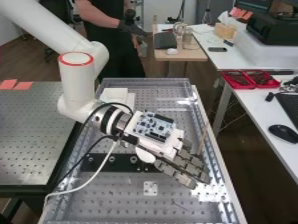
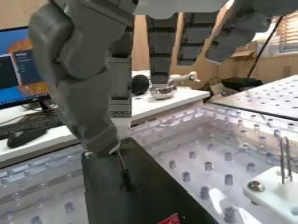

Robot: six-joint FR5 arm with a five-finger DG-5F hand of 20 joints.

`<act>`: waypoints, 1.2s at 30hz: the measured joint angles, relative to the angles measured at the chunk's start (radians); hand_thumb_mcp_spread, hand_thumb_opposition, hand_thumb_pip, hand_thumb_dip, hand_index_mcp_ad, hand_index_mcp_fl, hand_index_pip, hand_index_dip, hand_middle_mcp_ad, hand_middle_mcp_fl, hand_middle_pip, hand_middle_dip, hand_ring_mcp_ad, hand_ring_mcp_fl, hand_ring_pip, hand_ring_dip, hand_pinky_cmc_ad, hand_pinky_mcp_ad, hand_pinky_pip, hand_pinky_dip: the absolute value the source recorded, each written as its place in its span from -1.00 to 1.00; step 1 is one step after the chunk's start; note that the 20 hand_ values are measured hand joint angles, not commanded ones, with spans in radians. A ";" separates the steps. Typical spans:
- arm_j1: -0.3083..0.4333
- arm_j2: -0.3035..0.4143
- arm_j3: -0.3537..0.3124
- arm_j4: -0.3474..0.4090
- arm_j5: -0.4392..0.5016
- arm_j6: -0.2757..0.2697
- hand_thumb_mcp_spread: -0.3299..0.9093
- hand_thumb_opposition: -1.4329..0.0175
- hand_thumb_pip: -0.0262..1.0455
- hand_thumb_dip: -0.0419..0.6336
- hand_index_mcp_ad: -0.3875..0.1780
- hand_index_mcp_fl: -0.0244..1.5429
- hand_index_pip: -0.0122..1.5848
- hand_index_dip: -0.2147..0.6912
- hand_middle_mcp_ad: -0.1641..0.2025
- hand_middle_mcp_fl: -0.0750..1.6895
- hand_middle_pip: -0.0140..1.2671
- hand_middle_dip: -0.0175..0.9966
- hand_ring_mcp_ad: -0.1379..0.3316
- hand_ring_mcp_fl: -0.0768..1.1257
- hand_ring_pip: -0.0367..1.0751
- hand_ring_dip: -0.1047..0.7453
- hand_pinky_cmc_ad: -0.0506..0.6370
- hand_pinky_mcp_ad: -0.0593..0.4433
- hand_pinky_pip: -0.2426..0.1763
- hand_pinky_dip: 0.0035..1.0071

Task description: Grab the drill bit and place it in the clear container

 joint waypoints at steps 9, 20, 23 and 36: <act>-0.003 -0.002 0.002 0.004 0.000 -0.007 0.42 -0.26 0.05 -0.13 -0.25 -0.18 0.50 0.16 0.21 -0.64 -0.81 -0.53 -0.11 -0.77 -0.79 -0.70 0.01 -0.36 -0.29 -0.65; 0.000 -0.005 -0.002 0.024 0.008 0.010 0.52 -0.30 -0.02 -0.13 -0.25 -0.11 0.48 0.16 0.21 -0.59 -0.81 -0.53 -0.10 -0.77 -0.79 -0.70 0.01 -0.37 -0.29 -0.65; 0.001 -0.005 -0.002 0.029 0.008 0.012 0.53 -0.32 -0.02 -0.13 -0.25 -0.09 0.46 0.16 0.21 -0.59 -0.81 -0.53 -0.10 -0.76 -0.79 -0.70 0.01 -0.37 -0.28 -0.65; -0.001 0.062 -0.011 0.046 0.008 0.004 0.57 -0.37 -0.14 -0.18 -0.25 0.18 0.19 0.14 0.22 -0.52 -0.81 -0.53 -0.09 -0.74 -0.78 -0.70 0.01 -0.37 -0.28 -0.65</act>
